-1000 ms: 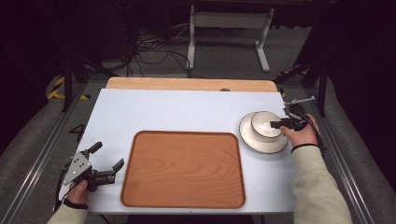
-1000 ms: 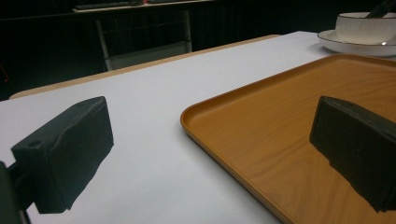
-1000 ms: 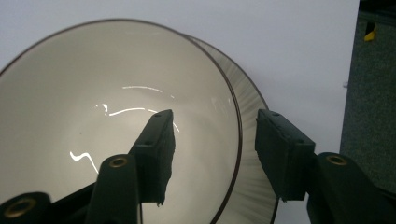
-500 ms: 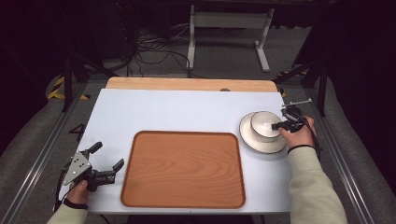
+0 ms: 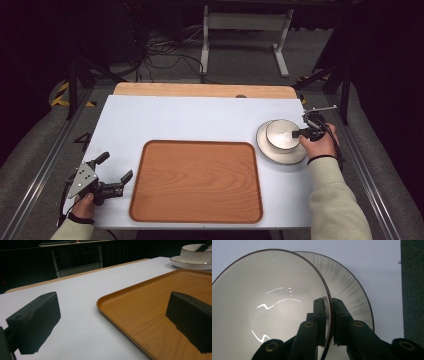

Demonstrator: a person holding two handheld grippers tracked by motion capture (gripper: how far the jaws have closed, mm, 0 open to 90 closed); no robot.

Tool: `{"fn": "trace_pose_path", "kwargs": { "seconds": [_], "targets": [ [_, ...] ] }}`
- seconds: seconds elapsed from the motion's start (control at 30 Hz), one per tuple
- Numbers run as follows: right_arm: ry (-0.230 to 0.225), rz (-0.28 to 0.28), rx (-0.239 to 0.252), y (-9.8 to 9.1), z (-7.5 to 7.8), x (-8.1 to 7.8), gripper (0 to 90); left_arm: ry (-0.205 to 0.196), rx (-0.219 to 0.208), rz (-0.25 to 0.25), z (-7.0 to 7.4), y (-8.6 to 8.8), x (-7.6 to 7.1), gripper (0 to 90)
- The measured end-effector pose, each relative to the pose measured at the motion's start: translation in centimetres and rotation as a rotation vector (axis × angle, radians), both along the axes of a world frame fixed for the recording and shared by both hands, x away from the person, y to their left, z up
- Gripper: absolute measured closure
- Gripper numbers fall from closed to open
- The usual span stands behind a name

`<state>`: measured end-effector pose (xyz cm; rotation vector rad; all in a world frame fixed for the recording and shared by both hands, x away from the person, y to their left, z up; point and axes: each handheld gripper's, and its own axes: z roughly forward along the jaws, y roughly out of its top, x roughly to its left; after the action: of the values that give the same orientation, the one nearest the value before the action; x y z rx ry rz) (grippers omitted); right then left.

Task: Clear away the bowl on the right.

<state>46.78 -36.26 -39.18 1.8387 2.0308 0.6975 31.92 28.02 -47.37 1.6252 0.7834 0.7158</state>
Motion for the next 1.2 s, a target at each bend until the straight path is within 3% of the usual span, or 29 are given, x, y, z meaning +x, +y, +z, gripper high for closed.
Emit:
{"fn": "trace_pose_path", "kwargs": {
  "seconds": [0.13, 0.23, 0.4, 1.2],
  "targets": [
    [-0.004, 0.004, 0.021, 0.1, 0.4, -0.1, 82.3, 0.0, 0.0, 0.0, 0.0, 0.0, 0.0, 0.3],
    [0.002, 0.002, -0.004, 0.5, 0.9, -0.2, 81.9, -0.001, 0.001, -0.001, 0.0, 0.0, 0.0, 0.3],
    [0.0, 0.01, 0.011, 0.6, 1.3, -0.3, 81.9, 0.0, 0.002, -0.002, 0.0, 0.0, 0.0, 0.3],
    [0.005, 0.072, -0.002, 2.3, 6.6, -1.6, 81.1, 0.0, 0.001, -0.001, 0.0, 0.0, 0.0, 0.3]
  ]
}}
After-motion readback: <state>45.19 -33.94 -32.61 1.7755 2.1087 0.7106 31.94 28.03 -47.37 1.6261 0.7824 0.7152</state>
